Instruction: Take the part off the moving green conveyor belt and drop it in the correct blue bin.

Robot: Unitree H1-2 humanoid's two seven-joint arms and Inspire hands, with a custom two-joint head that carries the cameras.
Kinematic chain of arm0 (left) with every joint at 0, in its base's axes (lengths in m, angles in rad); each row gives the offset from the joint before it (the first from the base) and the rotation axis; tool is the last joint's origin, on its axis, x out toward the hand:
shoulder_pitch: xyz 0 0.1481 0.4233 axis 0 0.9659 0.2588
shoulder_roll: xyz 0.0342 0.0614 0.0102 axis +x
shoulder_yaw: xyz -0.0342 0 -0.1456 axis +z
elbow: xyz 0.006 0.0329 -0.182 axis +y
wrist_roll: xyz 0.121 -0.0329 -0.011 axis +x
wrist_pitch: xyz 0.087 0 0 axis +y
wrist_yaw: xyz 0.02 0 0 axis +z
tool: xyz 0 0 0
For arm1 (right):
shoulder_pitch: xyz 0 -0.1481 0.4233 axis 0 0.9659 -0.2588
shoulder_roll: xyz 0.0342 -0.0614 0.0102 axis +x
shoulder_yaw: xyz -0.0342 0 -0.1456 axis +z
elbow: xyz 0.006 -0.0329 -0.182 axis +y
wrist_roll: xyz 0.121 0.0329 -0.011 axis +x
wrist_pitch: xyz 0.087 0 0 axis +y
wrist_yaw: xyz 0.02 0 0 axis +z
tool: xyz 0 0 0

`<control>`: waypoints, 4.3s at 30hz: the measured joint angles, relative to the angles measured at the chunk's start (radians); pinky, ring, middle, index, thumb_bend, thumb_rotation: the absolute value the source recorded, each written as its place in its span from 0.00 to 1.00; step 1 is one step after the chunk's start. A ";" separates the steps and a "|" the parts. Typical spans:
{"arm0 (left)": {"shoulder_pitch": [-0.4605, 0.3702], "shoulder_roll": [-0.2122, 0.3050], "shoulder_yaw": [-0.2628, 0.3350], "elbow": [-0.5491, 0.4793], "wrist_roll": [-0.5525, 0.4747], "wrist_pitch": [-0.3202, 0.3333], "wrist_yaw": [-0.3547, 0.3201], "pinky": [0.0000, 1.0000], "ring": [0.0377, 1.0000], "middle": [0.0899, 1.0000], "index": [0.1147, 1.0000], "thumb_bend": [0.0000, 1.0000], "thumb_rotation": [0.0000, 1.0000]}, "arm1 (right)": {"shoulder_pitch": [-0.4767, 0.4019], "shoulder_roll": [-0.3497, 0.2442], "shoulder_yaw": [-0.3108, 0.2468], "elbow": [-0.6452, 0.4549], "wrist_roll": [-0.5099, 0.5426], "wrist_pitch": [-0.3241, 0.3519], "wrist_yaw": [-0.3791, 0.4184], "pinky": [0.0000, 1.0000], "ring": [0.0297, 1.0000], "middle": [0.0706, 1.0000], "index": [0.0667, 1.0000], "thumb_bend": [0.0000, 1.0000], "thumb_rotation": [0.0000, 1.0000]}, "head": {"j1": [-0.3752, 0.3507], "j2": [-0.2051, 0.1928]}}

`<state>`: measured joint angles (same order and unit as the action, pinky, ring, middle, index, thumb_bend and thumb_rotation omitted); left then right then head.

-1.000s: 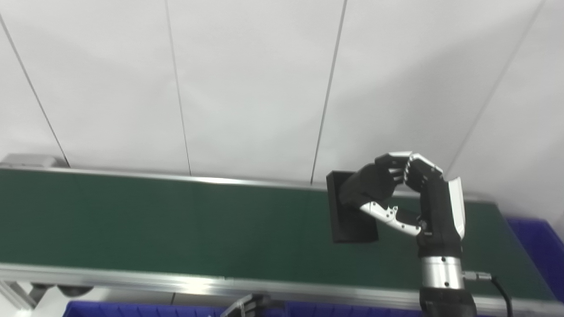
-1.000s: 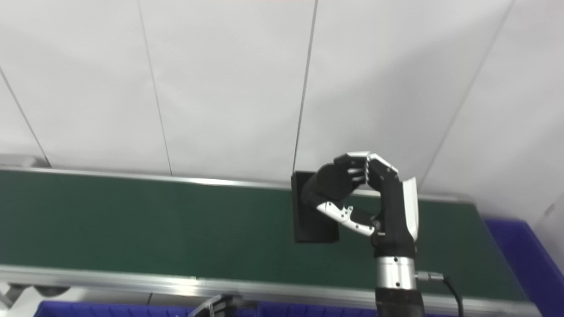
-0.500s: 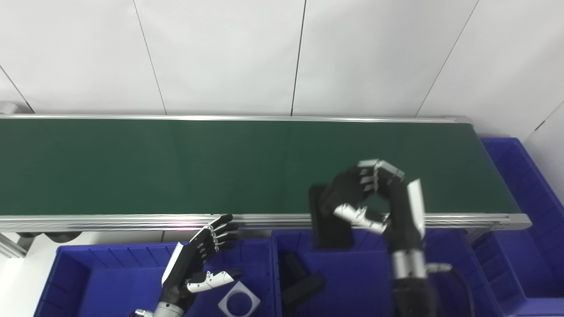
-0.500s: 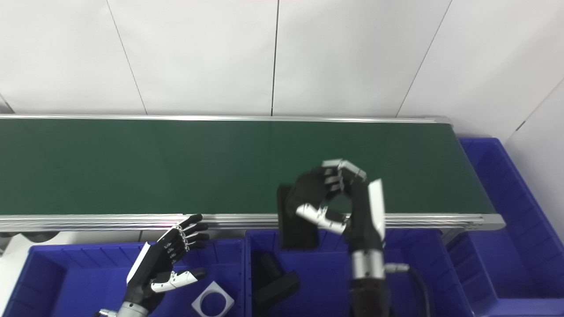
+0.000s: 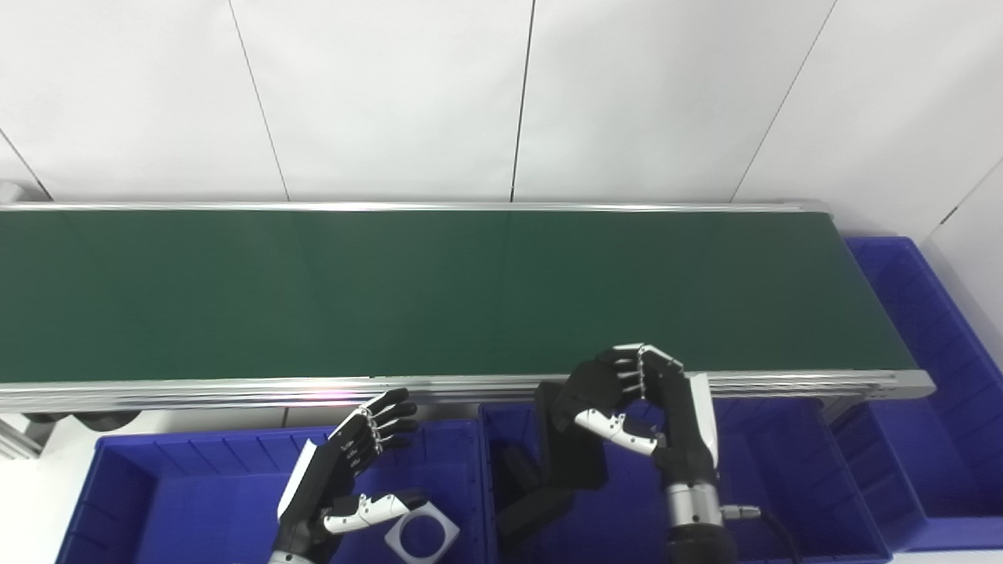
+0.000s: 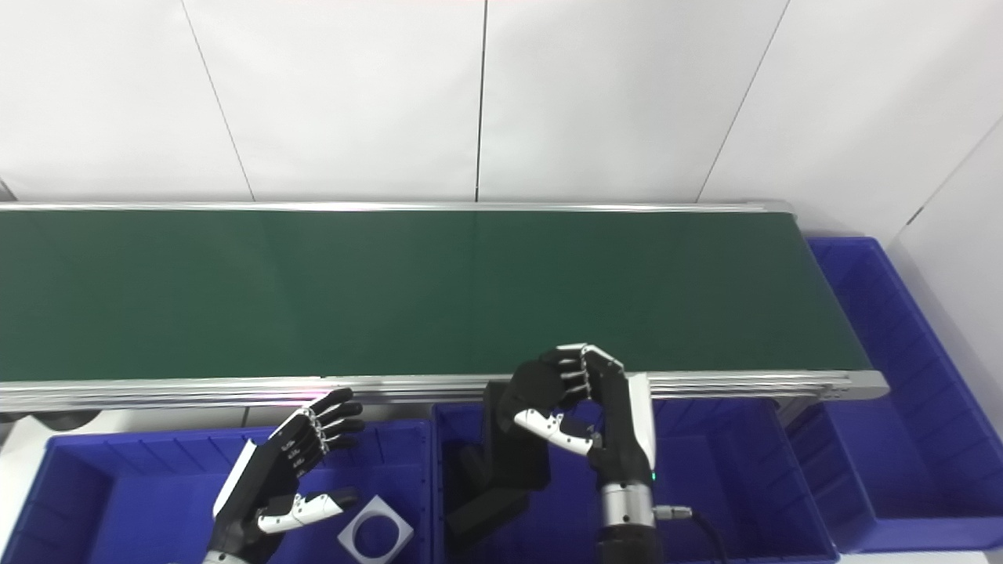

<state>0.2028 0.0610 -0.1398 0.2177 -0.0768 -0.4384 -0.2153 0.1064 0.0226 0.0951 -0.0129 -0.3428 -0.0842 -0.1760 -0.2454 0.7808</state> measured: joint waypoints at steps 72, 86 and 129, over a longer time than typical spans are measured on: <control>0.028 0.022 -0.012 -0.091 -0.040 0.075 -0.018 0.70 0.73 0.77 0.80 0.80 0.23 | 0.055 -0.145 0.095 -0.008 0.020 0.032 0.180 0.92 0.96 0.98 1.00 1.00 0.52 | 0.034 0.011; 0.019 -0.010 -0.010 -0.008 -0.004 0.013 -0.016 0.72 0.75 0.78 0.81 0.82 0.24 | 0.077 -0.050 0.154 -0.027 0.213 -0.075 0.227 0.82 0.86 0.86 0.89 0.94 0.56 | 0.133 -0.092; -0.015 -0.057 0.005 0.058 0.053 0.009 0.022 0.72 0.76 0.79 0.81 0.83 0.34 | 0.061 -0.056 0.103 0.263 0.284 -0.324 0.223 0.71 0.74 0.77 0.79 0.80 0.44 | 0.199 -0.196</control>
<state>0.1878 0.0042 -0.1349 0.2762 -0.0236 -0.4295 -0.1934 0.1679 -0.0334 0.1980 0.2497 -0.0590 -0.4083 0.0468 -0.0460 0.5845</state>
